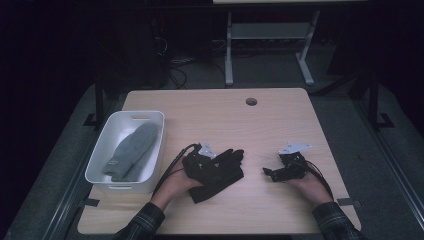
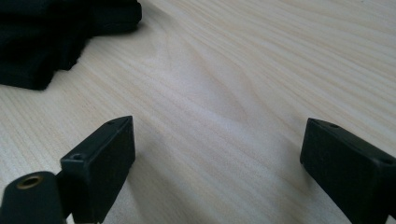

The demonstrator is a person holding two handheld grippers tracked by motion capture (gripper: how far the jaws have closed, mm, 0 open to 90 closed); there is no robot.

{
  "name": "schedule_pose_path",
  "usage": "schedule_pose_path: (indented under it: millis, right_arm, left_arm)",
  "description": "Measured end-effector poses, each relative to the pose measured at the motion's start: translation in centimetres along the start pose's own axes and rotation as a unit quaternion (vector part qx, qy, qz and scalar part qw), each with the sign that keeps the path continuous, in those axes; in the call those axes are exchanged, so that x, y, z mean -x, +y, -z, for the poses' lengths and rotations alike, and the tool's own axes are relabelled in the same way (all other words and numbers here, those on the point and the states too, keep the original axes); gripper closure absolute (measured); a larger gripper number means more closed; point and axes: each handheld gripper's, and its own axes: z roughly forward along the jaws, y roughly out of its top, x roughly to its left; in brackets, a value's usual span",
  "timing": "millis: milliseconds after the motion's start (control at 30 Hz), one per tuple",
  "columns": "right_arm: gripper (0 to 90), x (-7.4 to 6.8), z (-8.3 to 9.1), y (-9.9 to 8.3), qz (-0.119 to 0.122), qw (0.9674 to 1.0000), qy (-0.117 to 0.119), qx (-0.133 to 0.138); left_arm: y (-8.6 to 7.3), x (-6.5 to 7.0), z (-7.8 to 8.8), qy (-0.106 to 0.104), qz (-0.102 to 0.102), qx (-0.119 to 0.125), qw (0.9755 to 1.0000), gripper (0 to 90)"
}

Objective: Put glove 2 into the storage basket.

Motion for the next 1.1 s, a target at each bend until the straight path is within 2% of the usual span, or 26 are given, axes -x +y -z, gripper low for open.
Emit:
schedule_pose_path:
  millis: [67,167,233,333,367,400,467,533,633,733,833,933,1100]
  right_arm:
    - [10.0,0.0,0.0,0.0,0.0,1.0,0.0,0.0]
    - [9.9,0.0,0.0,0.0,0.001,1.0,0.0,0.0]
    - [9.9,0.0,0.0,0.0,0.001,1.0,0.0,0.0]
    - [10.0,0.0,0.0,0.0,0.002,1.0,0.001,0.001]
    - [10.0,0.0,0.0,0.0,0.003,1.0,0.001,0.001]
    - [10.0,0.0,0.0,0.0,0.003,1.0,0.001,0.001]
    - [10.0,0.0,0.0,0.0,0.003,1.0,0.001,0.001]
    - [9.9,-0.1,-0.1,0.0,0.004,1.0,0.002,0.001]
    - [10.0,-0.1,-0.1,0.0,0.004,1.0,0.002,0.001]
    - [10.0,-0.1,-0.1,0.1,0.005,1.0,0.002,0.002]
    - [10.0,-0.1,-0.1,0.1,0.004,1.0,0.002,0.001]
    - [9.9,-0.1,-0.1,0.1,0.005,1.0,0.002,0.002]
    - [9.9,-0.1,-0.1,0.1,0.004,1.0,0.002,0.001]
  left_arm:
    - [-0.1,-0.2,0.0,-0.003,-0.003,-0.003,1.0,12.4]
    - [-0.2,-0.1,-0.1,-0.008,0.009,0.001,0.9999,13.6]
    - [-0.3,-0.2,0.0,-0.018,0.014,0.0,0.9997,17.0]
    - [-0.3,-0.1,0.2,-0.029,0.003,-0.002,0.9996,26.2]
    - [-0.2,0.0,0.2,-0.035,0.006,0.001,0.9994,28.9]
    - [-0.2,0.1,0.3,-0.044,-0.004,-0.003,0.999,33.6]
    - [-0.1,0.2,0.4,-0.055,-0.006,-0.009,0.9984,45.6]
    - [0.0,0.3,0.4,-0.072,0.005,-0.011,0.9973,55.9]
    - [0.2,0.6,0.5,-0.076,0.004,-0.018,0.997,66.7]
    - [0.4,0.7,0.5,-0.075,0.015,-0.026,0.9968,69.5]
    - [0.5,0.6,0.8,-0.084,0.028,-0.025,0.9958,70.2]
    - [0.7,0.7,1.3,-0.081,0.029,-0.024,0.996,70.1]
    - [1.6,0.7,3.2,-0.072,0.04,-0.012,0.9965,69.8]
